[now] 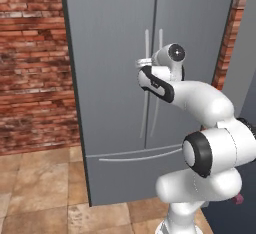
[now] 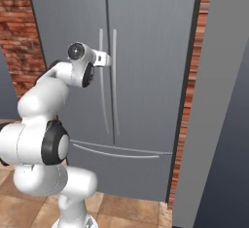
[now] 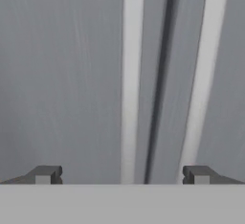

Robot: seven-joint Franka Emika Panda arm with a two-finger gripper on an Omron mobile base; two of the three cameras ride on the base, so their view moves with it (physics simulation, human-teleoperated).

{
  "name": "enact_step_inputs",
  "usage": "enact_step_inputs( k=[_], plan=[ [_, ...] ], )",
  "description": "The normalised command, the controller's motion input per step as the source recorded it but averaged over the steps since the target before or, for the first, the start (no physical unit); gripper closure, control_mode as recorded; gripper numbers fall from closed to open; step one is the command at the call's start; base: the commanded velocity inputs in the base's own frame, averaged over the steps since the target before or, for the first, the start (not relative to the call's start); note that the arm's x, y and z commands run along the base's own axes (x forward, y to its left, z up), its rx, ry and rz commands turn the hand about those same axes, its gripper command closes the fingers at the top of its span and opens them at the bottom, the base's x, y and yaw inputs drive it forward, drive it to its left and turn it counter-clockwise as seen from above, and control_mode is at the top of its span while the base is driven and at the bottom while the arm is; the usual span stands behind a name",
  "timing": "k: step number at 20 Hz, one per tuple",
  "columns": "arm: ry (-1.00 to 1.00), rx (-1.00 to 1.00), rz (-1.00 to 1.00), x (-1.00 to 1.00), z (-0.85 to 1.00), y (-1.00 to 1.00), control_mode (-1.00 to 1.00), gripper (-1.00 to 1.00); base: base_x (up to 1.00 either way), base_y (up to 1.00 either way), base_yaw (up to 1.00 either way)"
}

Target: Retrieve the mango and peach from the fridge and place them into the bowl on the dining table.

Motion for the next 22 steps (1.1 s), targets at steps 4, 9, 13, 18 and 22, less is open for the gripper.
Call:
enact_step_inputs(
  k=[4, 9, 13, 18, 22],
  plan=[
    [-0.02, 0.0, 0.0, 0.3, 0.0, 0.0, -1.0, -1.0, 0.0, 0.0, 0.0],
    [-0.01, 0.0, 0.0, 0.36, 0.0, 0.0, -1.0, -1.0, 0.0, 0.0, 0.0],
    [-0.02, 0.0, 0.0, 0.38, 0.0, 0.0, -1.0, -1.0, 0.0, 0.0, 0.0],
    [0.0, 0.0, 0.0, 0.35, 0.0, 0.0, -1.0, -1.0, 0.0, 0.0, 0.0],
    [-0.01, 0.0, 0.0, 0.41, -0.01, 0.0, -1.0, -1.0, 0.0, 0.0, 0.0]
  ],
)
